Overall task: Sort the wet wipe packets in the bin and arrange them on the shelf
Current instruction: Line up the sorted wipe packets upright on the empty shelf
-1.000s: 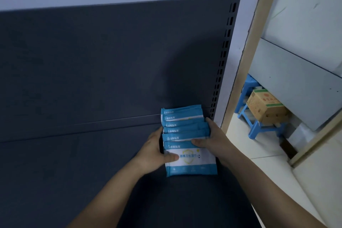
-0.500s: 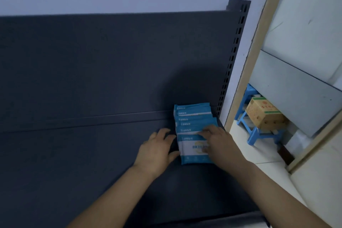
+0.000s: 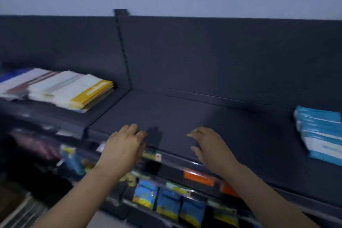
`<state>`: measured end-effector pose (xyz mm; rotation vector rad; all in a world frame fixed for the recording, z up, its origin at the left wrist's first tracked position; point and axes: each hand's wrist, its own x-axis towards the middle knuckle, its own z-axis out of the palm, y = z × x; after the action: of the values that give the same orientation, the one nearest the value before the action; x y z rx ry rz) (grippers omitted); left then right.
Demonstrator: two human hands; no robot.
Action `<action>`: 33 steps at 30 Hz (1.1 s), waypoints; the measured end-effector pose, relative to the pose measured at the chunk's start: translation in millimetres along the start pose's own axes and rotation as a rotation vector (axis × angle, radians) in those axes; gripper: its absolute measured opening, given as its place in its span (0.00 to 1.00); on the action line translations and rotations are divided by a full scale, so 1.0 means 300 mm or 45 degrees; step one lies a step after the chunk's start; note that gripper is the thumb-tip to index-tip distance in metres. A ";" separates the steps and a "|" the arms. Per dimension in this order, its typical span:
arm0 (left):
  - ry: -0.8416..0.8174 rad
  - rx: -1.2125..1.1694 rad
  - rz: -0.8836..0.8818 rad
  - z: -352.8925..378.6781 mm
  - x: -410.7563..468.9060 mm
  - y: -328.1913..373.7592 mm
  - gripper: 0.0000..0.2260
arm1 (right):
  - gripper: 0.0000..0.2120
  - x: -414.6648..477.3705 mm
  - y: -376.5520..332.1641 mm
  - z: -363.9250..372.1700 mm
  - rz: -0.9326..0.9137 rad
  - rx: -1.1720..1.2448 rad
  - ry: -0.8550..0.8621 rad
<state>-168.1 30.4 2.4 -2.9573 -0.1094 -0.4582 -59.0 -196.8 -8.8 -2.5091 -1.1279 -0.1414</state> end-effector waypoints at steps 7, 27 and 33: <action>-0.078 0.185 -0.602 -0.080 -0.600 -0.501 0.12 | 0.16 0.226 -0.628 0.272 -0.456 0.184 -0.153; -0.261 0.326 -1.645 -0.062 -1.224 -1.190 0.17 | 0.21 0.818 -1.679 0.899 -1.167 0.368 -0.692; -0.204 0.232 -1.771 0.003 -1.229 -1.348 0.19 | 0.23 0.977 -1.857 1.046 -1.187 0.353 -0.813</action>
<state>-556.4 411.3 -57.2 -2.2434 -2.0718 -0.2686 -293.2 464.6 -57.0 -1.6227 -2.3011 0.5661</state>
